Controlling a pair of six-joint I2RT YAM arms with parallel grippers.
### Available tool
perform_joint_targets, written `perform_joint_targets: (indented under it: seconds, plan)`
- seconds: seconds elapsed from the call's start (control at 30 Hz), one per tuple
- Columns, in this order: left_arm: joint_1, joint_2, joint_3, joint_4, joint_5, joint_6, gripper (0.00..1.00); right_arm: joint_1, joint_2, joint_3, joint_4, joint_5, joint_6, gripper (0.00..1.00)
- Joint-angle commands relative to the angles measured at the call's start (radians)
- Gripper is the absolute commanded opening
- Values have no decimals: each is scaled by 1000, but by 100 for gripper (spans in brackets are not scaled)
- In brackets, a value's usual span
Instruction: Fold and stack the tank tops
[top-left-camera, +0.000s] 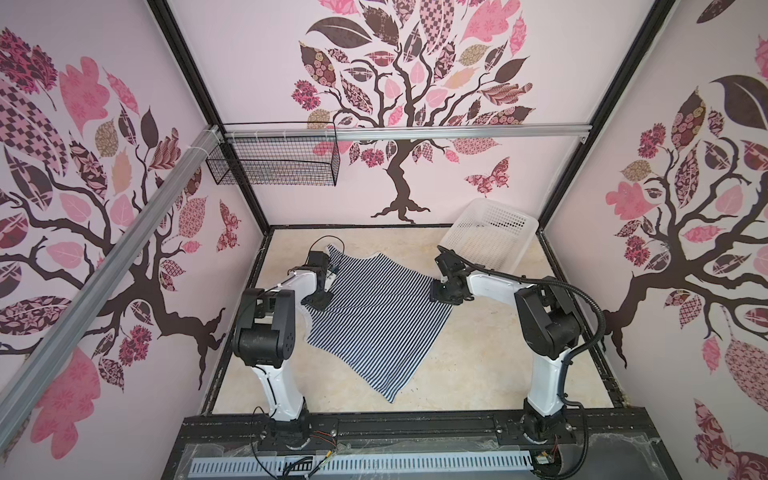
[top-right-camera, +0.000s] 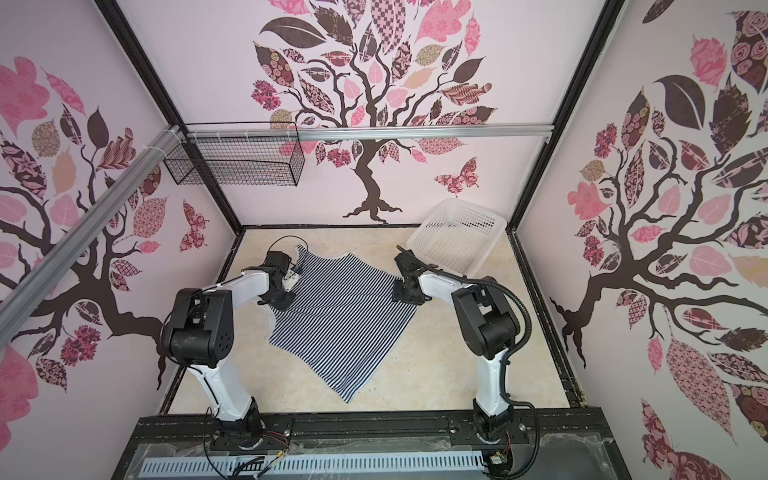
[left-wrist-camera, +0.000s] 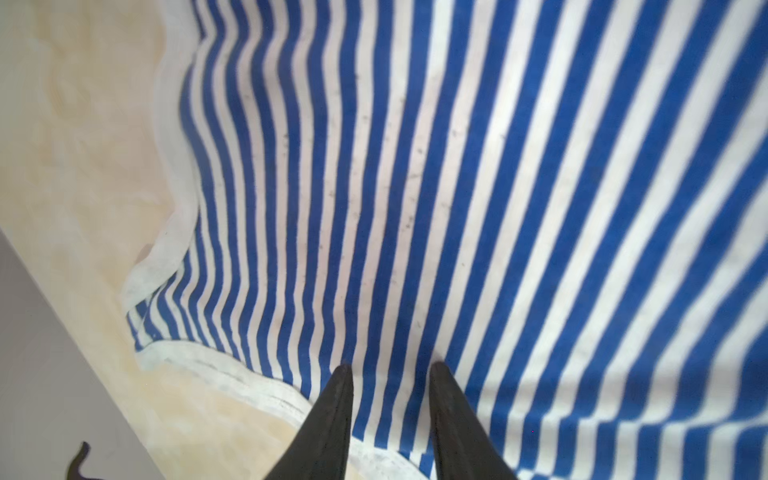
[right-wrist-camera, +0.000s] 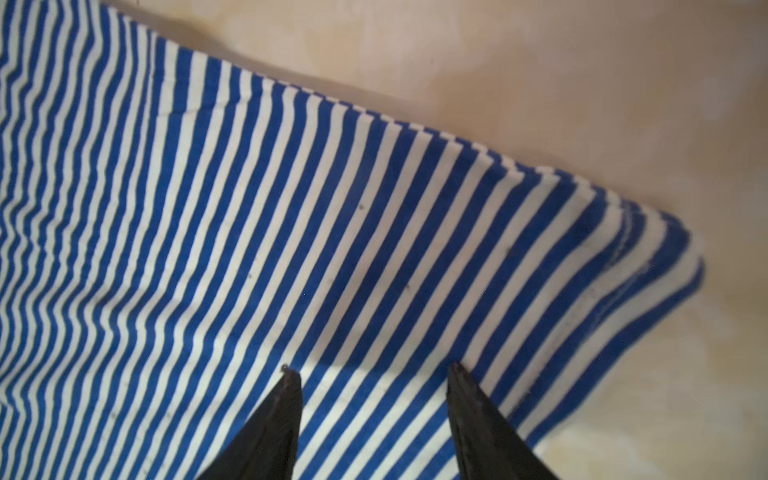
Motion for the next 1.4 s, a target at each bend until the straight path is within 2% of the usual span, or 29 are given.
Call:
perform_joint_targets:
  seconds: [0.0,0.13,0.27,0.4,0.53,0.63,0.83,1.0,1.1,1.17,1.37]
  plan:
    - [3,-96,-63,-126,150,51,36,-16,109,138,-144,69,-52,59]
    - [4,-182,-82,-198,201,60,36,-50,251,387,-262,112,-91,59]
    - [3,-259,-104,-267,268,70,37,-65,373,644,-361,82,-138,60]
    - [4,-335,-116,-271,281,59,37,-63,349,730,-368,-4,-161,64]
    - [6,-372,-80,-213,268,17,39,-41,149,563,-266,-85,-127,71]
    - [6,-349,-36,-120,264,-32,39,-3,-17,385,-204,-92,-78,74]
    - [15,-122,209,-69,358,-141,39,91,-276,-13,-71,-110,50,77]
    - [16,169,496,-169,367,-180,37,216,-347,-210,-14,-78,103,77]
    - [16,299,624,-225,352,-184,35,246,-362,-316,42,-95,135,77]
    - [16,345,659,-224,334,-184,35,257,-364,-372,90,-127,158,77]
    - [16,406,665,-207,285,-166,35,312,-344,-414,124,-112,190,77]
